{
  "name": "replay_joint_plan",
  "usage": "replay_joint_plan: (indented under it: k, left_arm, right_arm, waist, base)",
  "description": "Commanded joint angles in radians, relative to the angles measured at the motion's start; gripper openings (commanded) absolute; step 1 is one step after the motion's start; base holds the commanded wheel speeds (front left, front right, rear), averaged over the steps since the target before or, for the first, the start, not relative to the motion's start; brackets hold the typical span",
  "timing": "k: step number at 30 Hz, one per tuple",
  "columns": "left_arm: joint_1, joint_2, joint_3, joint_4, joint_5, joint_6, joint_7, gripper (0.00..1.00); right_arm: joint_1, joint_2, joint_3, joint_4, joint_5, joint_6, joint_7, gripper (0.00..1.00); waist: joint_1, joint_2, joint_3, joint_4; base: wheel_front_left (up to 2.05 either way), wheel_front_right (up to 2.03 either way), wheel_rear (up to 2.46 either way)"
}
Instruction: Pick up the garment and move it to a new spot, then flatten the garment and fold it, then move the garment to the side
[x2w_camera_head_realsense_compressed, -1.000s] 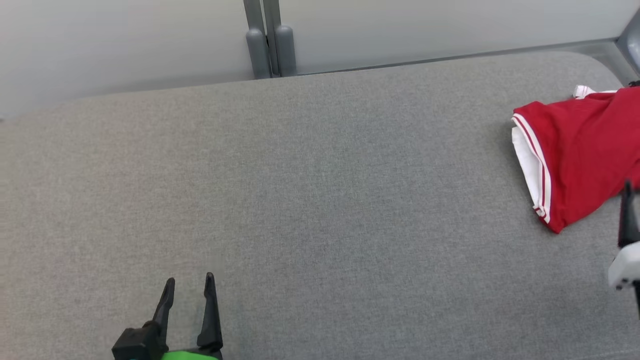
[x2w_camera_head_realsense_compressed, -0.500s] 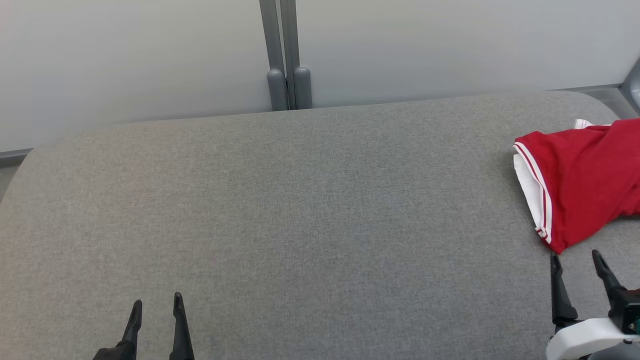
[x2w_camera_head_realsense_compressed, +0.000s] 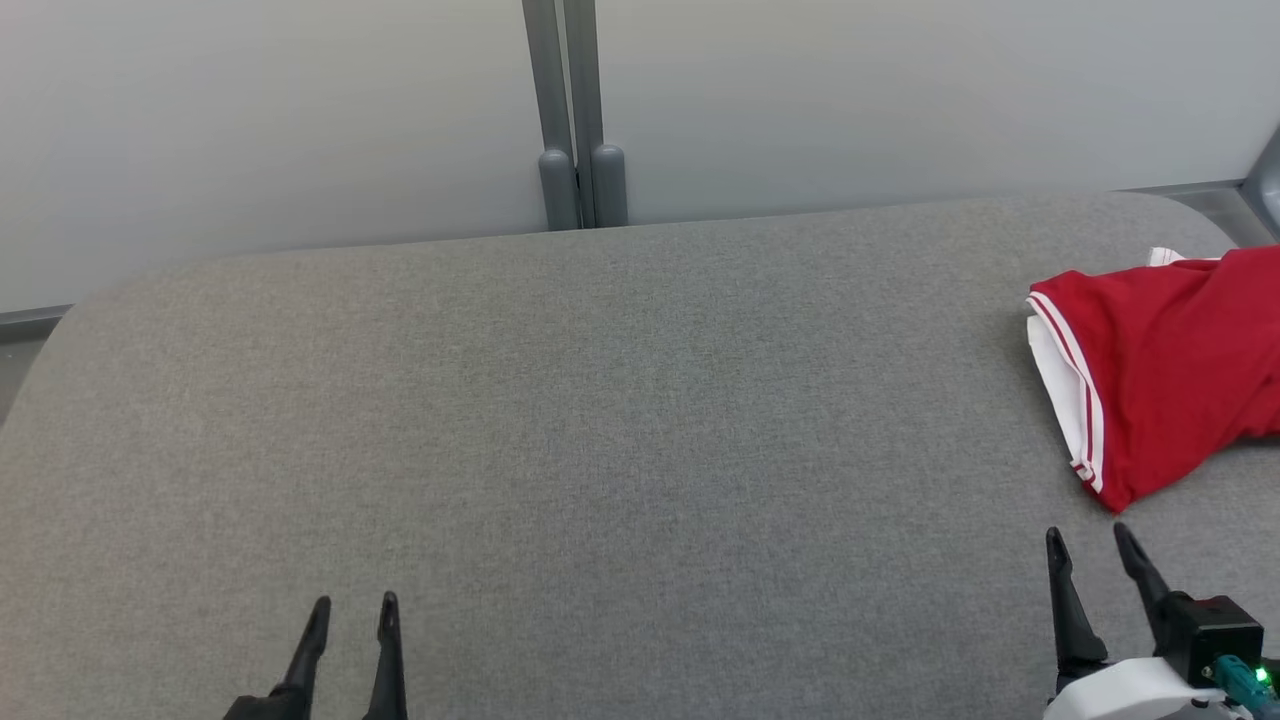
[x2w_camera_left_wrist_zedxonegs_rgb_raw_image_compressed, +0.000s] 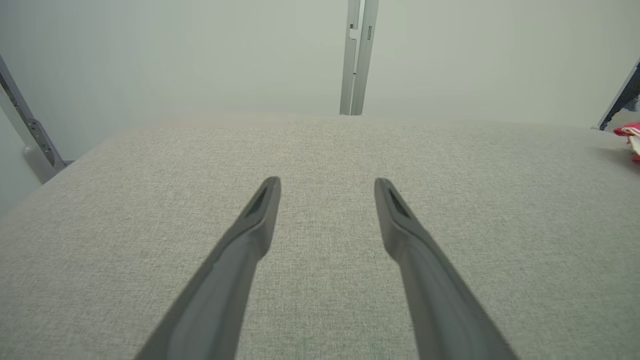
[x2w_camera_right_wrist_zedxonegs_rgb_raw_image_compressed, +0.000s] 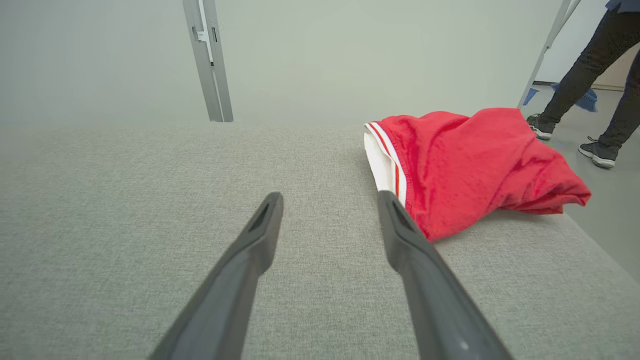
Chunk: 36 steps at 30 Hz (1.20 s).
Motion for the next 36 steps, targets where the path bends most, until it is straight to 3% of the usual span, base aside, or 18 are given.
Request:
replay_joint_plan:
  k: [1, 5, 36]
  left_arm:
    - [0.000, -0.001, -0.002, 0.005, -0.004, 0.000, 0.001, 0.00]
    - [0.001, -0.003, -0.007, 0.042, -0.012, 0.000, 0.007, 0.00]
    - [-0.109, 0.016, 0.040, 0.062, -0.567, -0.030, 0.128, 0.00]
  right_arm:
    - [-0.003, 0.003, -0.001, 0.008, 0.004, 0.000, 0.002, 0.00]
    - [0.010, 0.016, 0.004, 0.044, 0.006, 0.000, 0.008, 0.00]
    - [-0.077, 0.021, 0.007, 0.044, 0.596, 0.000, 0.146, 0.00]
  waist:
    - [0.0000, 0.0000, 0.000, 0.000]
    - [0.0000, 0.0000, 0.000, 0.000]
    - [0.0000, 0.0000, 0.008, 0.004]
  base:
    - [0.00, 0.00, 0.00]
    - [0.00, 0.00, 0.00]
    - [0.00, 0.00, 0.00]
